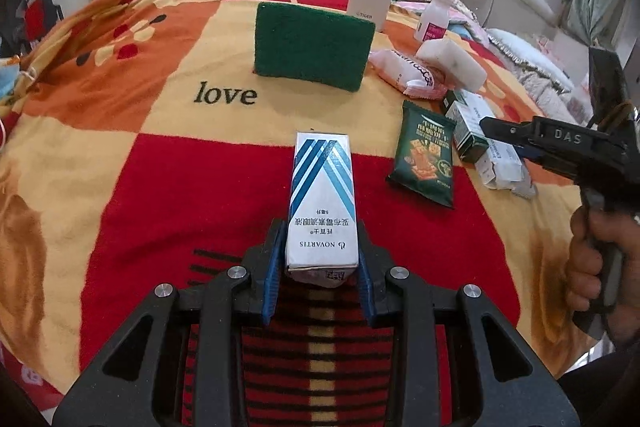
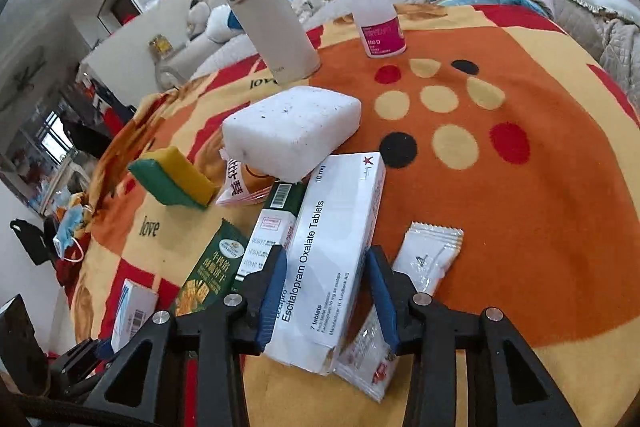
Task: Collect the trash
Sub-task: 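Grasp the white Escitalopram tablet box with the right tool while the left tool holds the Novartis box, then carry both medicine boxes in both tools over the black bin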
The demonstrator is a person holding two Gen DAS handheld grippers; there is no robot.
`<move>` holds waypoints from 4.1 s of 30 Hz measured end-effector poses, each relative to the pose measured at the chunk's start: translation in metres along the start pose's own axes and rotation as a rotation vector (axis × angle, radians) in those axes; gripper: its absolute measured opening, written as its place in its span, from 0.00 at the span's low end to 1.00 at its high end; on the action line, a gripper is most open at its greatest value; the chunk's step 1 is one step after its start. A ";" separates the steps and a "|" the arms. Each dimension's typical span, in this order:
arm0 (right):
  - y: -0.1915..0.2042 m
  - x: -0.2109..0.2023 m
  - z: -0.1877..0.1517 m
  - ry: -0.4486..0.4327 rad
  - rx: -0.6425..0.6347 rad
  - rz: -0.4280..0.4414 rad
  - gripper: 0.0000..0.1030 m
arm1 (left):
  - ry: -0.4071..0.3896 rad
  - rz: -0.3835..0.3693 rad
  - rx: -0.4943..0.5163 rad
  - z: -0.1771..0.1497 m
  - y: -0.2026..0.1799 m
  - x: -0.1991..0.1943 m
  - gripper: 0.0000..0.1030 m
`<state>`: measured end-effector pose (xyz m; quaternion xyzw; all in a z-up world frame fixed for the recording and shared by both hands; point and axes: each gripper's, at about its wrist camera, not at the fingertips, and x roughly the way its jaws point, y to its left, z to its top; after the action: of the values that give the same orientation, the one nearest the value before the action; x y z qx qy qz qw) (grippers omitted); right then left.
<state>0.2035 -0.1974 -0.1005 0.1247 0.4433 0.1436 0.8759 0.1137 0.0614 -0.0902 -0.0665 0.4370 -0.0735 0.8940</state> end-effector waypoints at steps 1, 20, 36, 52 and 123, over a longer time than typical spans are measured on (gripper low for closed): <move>0.000 0.000 0.001 -0.002 0.003 -0.003 0.35 | 0.001 -0.009 -0.015 0.001 0.002 -0.001 0.29; 0.015 -0.016 0.000 0.003 -0.013 -0.045 0.40 | 0.009 -0.043 -0.038 -0.013 0.000 -0.013 0.27; 0.018 0.003 0.008 0.056 -0.033 -0.105 0.51 | 0.012 -0.067 -0.046 -0.010 0.005 -0.012 0.29; 0.050 0.020 -0.005 0.086 -0.197 -0.286 0.25 | 0.007 -0.097 -0.099 -0.004 0.016 -0.009 0.30; -0.189 -0.264 -0.144 -0.347 0.155 -0.284 0.17 | -0.036 -0.248 0.273 -0.031 -0.240 -0.048 0.27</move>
<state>-0.0358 -0.4547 -0.0533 0.1510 0.3087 -0.0392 0.9383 0.0427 -0.1663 -0.0285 0.0007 0.3953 -0.2403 0.8866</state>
